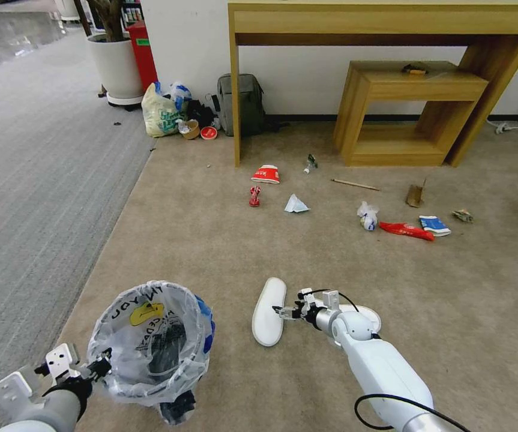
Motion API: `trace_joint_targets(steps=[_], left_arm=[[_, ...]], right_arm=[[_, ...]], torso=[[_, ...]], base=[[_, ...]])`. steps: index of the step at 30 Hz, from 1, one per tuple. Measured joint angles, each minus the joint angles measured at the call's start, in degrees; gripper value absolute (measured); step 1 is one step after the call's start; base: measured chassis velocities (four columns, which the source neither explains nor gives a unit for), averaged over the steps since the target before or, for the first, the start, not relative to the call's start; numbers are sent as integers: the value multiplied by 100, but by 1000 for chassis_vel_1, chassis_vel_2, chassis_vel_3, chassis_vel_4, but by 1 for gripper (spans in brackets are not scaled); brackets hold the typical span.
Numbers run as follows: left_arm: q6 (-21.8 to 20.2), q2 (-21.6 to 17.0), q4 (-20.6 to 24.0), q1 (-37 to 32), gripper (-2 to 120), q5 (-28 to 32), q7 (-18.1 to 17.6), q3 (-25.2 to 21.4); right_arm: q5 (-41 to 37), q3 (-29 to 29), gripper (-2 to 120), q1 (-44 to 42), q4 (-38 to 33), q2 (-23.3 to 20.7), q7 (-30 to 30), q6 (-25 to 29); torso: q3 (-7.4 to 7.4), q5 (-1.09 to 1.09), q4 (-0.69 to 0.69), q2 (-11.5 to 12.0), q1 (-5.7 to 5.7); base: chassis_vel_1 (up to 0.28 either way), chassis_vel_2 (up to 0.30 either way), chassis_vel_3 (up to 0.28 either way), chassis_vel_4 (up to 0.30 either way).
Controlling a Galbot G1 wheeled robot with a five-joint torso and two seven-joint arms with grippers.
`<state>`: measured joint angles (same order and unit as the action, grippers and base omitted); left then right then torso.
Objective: Pick up the trash bin and place the garbage on the floor into it.
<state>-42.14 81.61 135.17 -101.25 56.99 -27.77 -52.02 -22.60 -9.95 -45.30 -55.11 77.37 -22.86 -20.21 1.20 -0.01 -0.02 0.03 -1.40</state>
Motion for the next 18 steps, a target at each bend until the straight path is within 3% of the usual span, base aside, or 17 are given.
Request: trace_joint_targets(steps=[18], left_arm=[[0, 21, -29, -17, 0, -113, 69, 63]], right_arm=[[119, -81, 100, -10, 147, 69, 70, 20]], torso=[[0, 0, 0, 0, 0]], base=[[0, 0, 0, 0]])
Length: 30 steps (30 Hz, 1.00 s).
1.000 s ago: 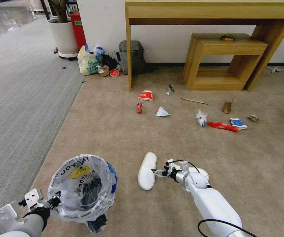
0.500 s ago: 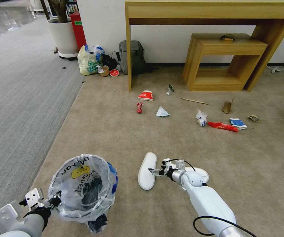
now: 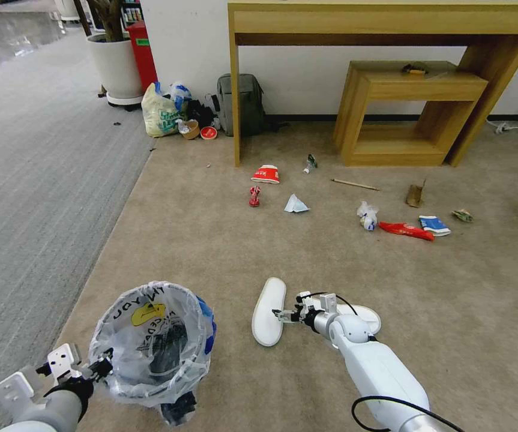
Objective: Pick up the trash bin and place the garbage on the floor into it.
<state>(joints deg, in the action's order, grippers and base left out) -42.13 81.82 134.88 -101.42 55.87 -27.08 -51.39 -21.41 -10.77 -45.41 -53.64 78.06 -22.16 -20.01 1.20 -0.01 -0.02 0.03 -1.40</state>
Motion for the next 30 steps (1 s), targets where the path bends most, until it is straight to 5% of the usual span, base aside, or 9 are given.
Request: trace_joint_targets(steps=[30], left_arm=[[0, 27, 22, -84, 0, -244, 222, 12]], right_arm=[[426, -50, 100, 266, 636, 401, -360, 602]], torso=[[0, 0, 0, 0, 0]], base=[[0, 0, 0, 0]])
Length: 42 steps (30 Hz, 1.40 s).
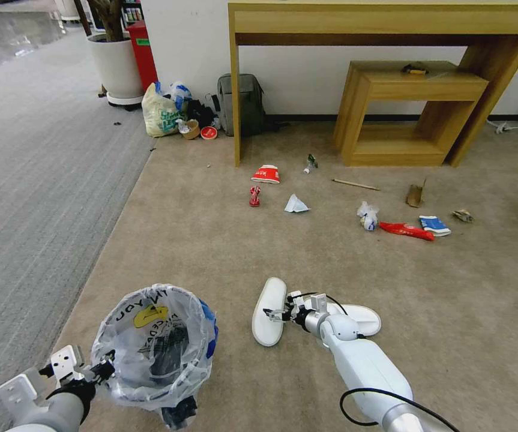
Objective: Pick up the trash bin and place the garbage on the floor into it.
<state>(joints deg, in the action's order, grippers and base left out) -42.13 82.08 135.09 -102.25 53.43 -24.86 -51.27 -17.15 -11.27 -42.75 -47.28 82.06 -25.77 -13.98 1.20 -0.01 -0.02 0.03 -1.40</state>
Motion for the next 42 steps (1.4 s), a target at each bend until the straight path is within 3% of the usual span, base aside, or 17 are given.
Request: trace_joint_targets(steps=[17, 42], left_arm=[[0, 32, 0, -16, 0, -119, 95, 10], [0, 45, -32, -54, 0, -225, 117, 59]], right_arm=[[130, -46, 100, -163, -141, -33, 264, -182], [345, -177, 100, 192, 591, 308, -54, 152]], torso=[[0, 1, 0, 0, 0], [0, 0, 1, 0, 0]], base=[[0, 0, 0, 0], [0, 0, 0, 0]])
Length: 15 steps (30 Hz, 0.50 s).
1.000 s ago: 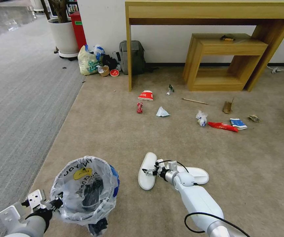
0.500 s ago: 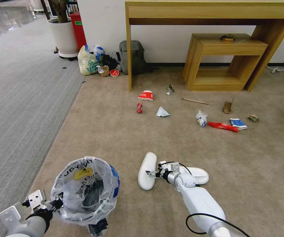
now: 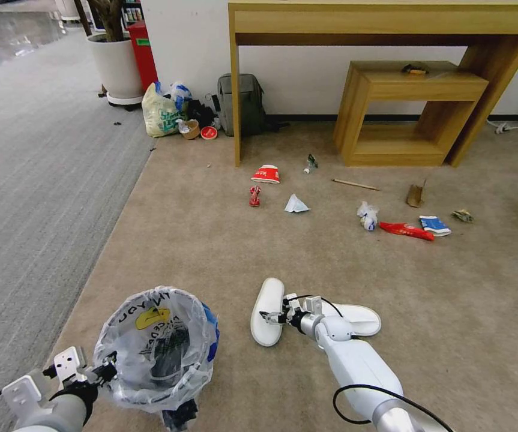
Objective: Pick up the trash bin and place the garbage on the floor into it.
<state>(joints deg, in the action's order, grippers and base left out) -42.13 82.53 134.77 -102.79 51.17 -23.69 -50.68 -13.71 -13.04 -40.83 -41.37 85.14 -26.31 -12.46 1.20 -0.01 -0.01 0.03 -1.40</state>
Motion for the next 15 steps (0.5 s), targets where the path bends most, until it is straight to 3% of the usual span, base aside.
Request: trace_joint_targets(steps=[7, 11, 13, 15], left_arm=[[0, 2, 1, -5, 0, -30, 17, 12], [0, 3, 1, -3, 0, -55, 28, 23], [0, 1, -1, -1, 0, -63, 40, 26], [0, 1, -1, 0, 0, -63, 40, 26]], right_arm=[[11, 0, 96, -4, 5, 4, -88, 13], [14, 0, 84, -23, 1, -8, -121, 22], [20, 2, 68, -41, -13, -8, -120, 41], [22, 3, 67, -44, -16, -7, -119, 44]], torso=[[0, 0, 0, 0, 0], [0, 0, -1, 0, 0], [0, 0, 0, 0, 0], [0, 0, 0, 0, 0]], base=[[0, 0, 0, 0], [0, 0, 0, 0], [0, 0, 0, 0], [0, 0, 0, 0]])
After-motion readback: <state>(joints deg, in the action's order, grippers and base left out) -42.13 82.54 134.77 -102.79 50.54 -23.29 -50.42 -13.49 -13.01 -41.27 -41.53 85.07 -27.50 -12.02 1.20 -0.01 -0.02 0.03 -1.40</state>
